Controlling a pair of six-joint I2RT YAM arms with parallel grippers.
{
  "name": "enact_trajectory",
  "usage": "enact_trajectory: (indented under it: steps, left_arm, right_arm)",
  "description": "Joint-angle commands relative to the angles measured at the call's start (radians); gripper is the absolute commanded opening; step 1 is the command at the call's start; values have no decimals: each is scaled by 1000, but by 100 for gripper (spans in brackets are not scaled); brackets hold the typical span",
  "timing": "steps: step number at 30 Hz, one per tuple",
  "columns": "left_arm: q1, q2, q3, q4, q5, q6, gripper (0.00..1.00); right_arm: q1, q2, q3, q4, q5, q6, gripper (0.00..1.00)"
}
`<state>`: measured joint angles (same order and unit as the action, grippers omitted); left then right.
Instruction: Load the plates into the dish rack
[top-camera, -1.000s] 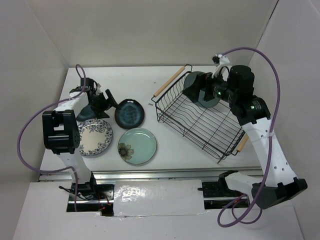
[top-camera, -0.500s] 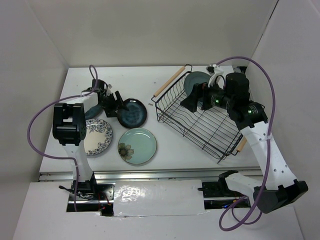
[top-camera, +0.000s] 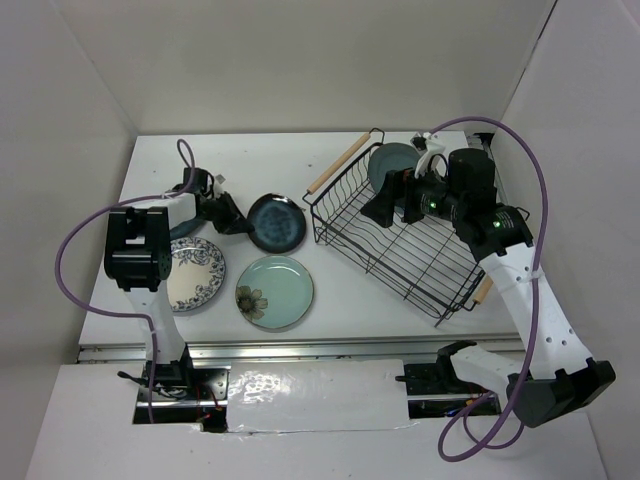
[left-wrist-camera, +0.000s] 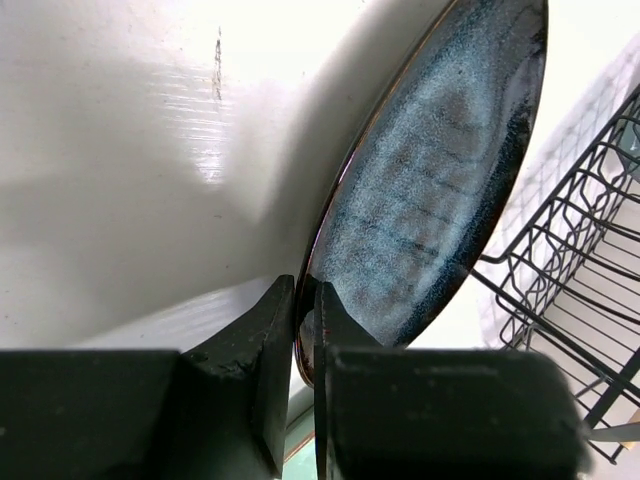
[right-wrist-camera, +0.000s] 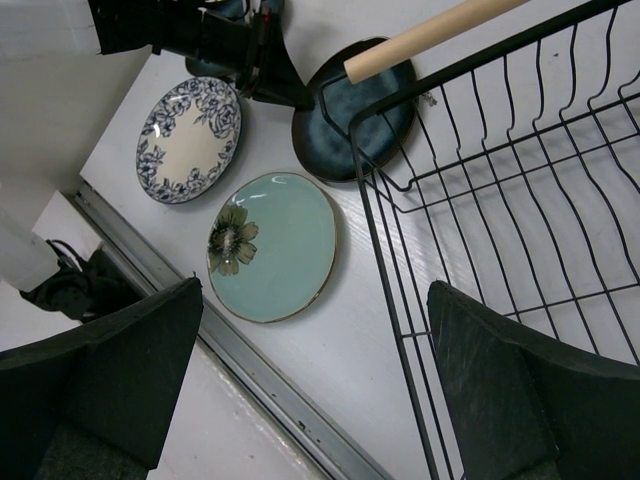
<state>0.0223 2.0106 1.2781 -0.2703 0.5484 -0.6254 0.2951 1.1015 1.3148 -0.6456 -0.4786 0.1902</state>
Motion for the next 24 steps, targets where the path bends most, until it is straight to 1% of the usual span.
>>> enact_trajectory:
  steps: [1, 5, 6, 7, 9, 15, 20, 24]
  left_arm:
    - [5, -10, 20, 6, 5, 9, 0]
    - [22, -71, 36, -26, 1, 9, 0]
    - [27, -113, 44, -56, -16, 19, 0]
    - [27, -113, 47, -56, -16, 20, 0]
    - [31, -163, 44, -75, -34, 21, 0]
    - [64, -254, 32, -86, 31, 44, 0]
    - [103, -341, -17, -57, 94, 26, 0]
    - [126, -377, -7, -85, 120, 15, 0]
  right_arm:
    - [7, -28, -12, -9, 6, 5, 100]
    - [9, -34, -19, -8, 9, 14, 100]
    - [10, -37, -22, -14, 14, 17, 100]
    - [9, -37, -22, -14, 14, 18, 100]
    - [15, -38, -25, -17, 21, 22, 100]
    - [24, -61, -35, -2, 37, 41, 100]
    - [33, -60, -31, -17, 34, 41, 100]
    - [44, -63, -42, -14, 41, 49, 100]
